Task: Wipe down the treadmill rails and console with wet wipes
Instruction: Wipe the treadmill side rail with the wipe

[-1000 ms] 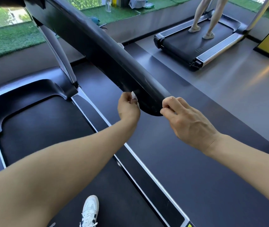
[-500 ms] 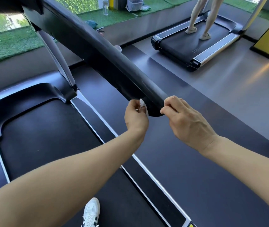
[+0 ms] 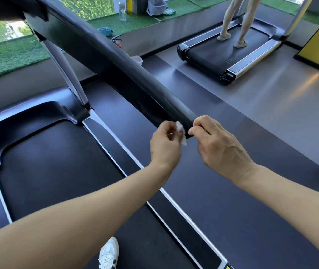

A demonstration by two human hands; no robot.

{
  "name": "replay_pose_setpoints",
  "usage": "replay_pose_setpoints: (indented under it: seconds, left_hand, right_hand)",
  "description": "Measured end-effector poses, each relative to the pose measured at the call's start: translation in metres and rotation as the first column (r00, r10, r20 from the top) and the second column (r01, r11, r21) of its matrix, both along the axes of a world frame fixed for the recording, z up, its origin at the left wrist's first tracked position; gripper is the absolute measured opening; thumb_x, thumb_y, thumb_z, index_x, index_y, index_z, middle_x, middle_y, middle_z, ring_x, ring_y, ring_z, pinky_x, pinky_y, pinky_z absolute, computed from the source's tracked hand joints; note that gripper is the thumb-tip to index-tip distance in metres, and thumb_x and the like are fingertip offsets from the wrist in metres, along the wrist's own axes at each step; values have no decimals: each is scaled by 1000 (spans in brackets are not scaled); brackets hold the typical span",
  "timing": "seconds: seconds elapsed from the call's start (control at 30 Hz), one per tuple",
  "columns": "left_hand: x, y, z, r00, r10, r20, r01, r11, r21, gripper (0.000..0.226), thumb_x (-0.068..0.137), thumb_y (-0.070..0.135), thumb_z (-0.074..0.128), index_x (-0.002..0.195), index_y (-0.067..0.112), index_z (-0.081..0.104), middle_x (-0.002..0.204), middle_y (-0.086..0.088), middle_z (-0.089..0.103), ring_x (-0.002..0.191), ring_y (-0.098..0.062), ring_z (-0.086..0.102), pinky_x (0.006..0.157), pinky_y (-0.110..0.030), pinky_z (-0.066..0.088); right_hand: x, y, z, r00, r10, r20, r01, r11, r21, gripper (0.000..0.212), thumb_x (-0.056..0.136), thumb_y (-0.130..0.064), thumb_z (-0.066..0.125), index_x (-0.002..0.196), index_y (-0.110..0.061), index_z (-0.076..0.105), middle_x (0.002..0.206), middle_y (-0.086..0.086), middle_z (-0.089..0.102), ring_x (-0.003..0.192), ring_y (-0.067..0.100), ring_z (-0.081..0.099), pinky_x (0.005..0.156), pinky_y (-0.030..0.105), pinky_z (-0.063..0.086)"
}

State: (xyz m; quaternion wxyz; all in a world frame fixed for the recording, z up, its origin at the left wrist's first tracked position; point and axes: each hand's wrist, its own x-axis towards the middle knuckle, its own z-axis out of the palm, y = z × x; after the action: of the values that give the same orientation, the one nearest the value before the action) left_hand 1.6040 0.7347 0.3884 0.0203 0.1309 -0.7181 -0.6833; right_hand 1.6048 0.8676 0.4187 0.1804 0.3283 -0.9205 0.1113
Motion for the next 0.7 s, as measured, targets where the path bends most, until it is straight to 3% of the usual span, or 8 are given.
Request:
replay_pose_setpoints:
  seconds: [0.1,0.2,0.27,0.3,0.4,0.5,0.6,0.7]
  left_hand:
    - [7,2,1,997,-42,-63,39,998,-46,20,95,21,56,76,24,52,70,3,58,67,-10,50,64,-18,45]
    - [-1,-4,4,998,32,45,-32,999,-3,21,98,25,51,78,20,52,64,5,57,65,-8,49,50,-7,38]
    - [-2,-8,5,996,0,89,0,1000,5,16,98,26,51,85,17,54,69,3,60,70,-10,53,55,-9,43]
    - [0,-9,7,996,-47,72,46,999,19,13,96,25,53,87,17,56,74,2,61,74,-11,55,64,-15,49]
    - [10,-20,7,987,-158,-10,157,968,196,6,94,22,58,91,18,61,85,-3,63,82,-17,60,84,-38,54]
    - [12,-36,6,985,-174,-12,158,861,483,9,97,18,53,97,15,62,89,-3,67,86,-15,64,83,-31,53]
    - [4,-55,6,987,-162,16,106,711,695,13,99,11,48,102,9,61,93,-6,68,92,-18,64,83,-27,53]
    - [-5,-76,3,988,-149,35,68,634,770,18,99,7,43,106,6,60,97,-8,67,95,-18,64,90,-29,52]
  right_hand:
    - [2,0,0,1000,-16,22,16,1000,-11,22,77,11,50,93,1,63,96,12,54,82,30,57,51,38,53]
    - [5,-3,0,996,-67,53,67,998,7,27,70,19,59,91,2,62,96,13,54,80,31,57,47,39,52]
    - [7,-7,2,995,-80,55,80,997,-1,22,72,16,58,89,2,62,96,12,53,80,30,57,45,38,51]
    - [8,-10,5,996,-75,45,76,997,-18,18,76,11,55,89,2,62,95,11,53,80,29,57,46,36,51]
    - [12,-27,12,999,-30,22,31,998,-60,32,89,-13,40,107,-2,64,99,8,56,84,23,58,55,29,51]
    - [5,-48,13,1000,6,4,-6,999,-45,33,89,-12,47,117,-6,63,109,5,59,95,19,52,63,30,55]
    - [-12,-71,11,999,40,7,-40,999,-20,31,81,2,61,109,-9,67,108,2,60,97,15,45,59,34,55]
    - [-31,-93,16,983,170,-71,-166,984,58,26,80,1,49,93,-7,69,94,1,61,88,18,51,55,27,51]
